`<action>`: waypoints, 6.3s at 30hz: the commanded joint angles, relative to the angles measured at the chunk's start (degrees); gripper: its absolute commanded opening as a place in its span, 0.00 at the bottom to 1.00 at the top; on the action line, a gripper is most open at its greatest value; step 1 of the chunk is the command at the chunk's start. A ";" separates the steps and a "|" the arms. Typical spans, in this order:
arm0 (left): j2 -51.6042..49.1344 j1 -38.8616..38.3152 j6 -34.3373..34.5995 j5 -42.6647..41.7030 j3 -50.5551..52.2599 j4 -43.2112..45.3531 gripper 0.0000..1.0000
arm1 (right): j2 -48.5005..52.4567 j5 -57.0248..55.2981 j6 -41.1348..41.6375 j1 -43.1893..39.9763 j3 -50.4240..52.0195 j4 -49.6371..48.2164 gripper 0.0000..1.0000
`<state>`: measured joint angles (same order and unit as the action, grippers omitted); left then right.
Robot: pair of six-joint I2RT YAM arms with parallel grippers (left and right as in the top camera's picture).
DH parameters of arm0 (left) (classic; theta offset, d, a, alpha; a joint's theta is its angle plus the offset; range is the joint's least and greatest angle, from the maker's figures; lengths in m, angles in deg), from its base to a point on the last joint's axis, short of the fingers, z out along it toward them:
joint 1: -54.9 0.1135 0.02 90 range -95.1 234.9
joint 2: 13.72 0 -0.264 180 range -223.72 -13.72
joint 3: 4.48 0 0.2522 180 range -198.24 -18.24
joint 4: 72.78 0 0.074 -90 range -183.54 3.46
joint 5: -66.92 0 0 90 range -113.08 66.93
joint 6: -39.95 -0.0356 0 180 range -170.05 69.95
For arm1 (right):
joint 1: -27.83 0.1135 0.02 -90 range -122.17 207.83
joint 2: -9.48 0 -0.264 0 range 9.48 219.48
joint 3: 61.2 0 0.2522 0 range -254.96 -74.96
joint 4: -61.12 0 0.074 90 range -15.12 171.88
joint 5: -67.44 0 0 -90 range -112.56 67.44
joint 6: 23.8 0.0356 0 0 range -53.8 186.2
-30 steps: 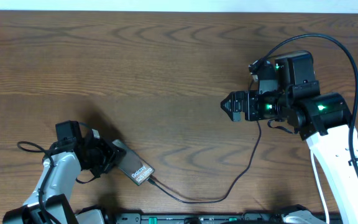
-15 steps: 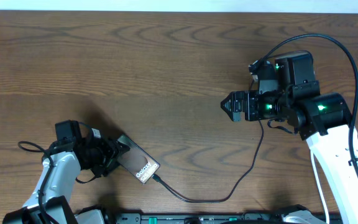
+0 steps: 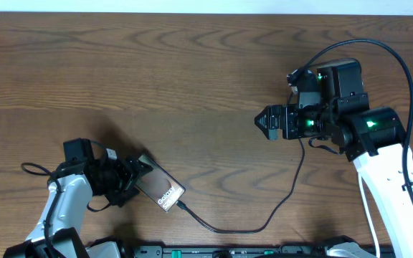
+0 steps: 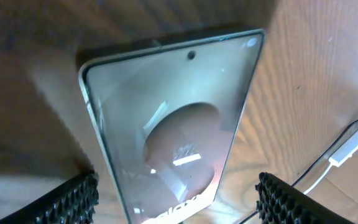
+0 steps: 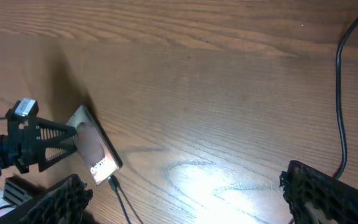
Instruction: Plug charger to phone and switch on socket
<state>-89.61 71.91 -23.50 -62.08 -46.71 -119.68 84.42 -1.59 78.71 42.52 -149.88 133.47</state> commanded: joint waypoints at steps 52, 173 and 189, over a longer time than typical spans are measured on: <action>32.57 -0.13 -6.19 -10.05 -9.84 -0.61 0.99 | 37.24 8.98 -25.42 -46.27 -38.62 18.40 0.99; 29.20 -0.13 -7.91 -6.45 -9.81 -2.82 0.99 | 60.81 6.05 -14.36 -34.05 -37.38 6.60 0.99; 29.18 -0.11 -7.89 -6.40 -9.81 -2.80 0.99 | 45.81 -6.08 -7.67 -39.50 -46.47 12.98 0.99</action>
<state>-60.46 71.91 -30.61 -69.01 -55.36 -122.37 138.60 -6.16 69.49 2.79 -193.85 145.40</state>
